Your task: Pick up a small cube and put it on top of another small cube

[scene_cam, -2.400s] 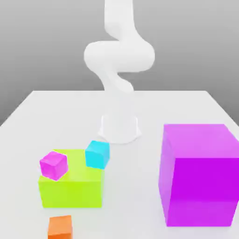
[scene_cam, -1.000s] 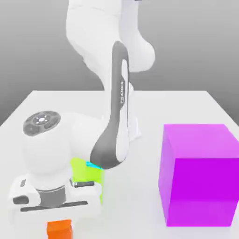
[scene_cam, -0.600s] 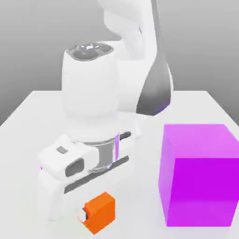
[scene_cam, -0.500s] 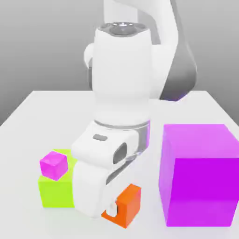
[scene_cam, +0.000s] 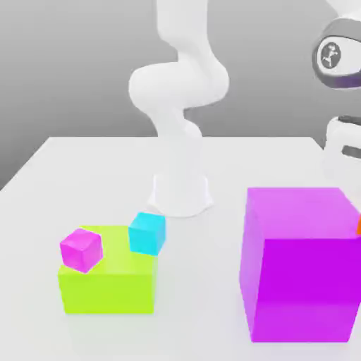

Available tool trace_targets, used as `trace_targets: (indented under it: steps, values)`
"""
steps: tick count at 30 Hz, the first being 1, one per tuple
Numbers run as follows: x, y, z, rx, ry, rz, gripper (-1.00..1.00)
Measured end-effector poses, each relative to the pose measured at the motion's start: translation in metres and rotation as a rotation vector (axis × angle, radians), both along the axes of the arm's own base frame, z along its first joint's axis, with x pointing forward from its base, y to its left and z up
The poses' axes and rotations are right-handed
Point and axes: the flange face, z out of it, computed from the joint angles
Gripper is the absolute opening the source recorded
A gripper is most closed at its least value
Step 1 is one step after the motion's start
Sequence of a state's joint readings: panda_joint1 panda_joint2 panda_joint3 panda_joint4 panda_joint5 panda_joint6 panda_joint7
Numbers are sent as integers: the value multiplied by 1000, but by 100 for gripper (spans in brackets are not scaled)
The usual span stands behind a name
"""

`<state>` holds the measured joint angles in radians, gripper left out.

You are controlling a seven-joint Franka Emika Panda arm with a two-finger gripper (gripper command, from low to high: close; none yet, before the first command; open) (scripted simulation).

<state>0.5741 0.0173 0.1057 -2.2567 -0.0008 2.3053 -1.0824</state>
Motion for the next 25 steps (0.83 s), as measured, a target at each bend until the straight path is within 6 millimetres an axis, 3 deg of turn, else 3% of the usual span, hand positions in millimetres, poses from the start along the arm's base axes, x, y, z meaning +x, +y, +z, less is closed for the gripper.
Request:
trace_targets:
  steps: [4,6,9,11,15,22,23,25]
  values:
    - [-78,37,-39,-30,80,257,-100]
    - [-119,44,-66,-47,127,357,-100]
    - [-165,41,-86,-52,121,421,-100]
    - [-153,10,-94,-42,99,335,-100]
    - [-180,-17,-108,-30,42,307,-100]
    - [-189,-25,-169,-26,22,298,-100]
    - [-190,-26,-176,-26,22,299,100]
    - [-189,-26,-176,-26,22,299,100]
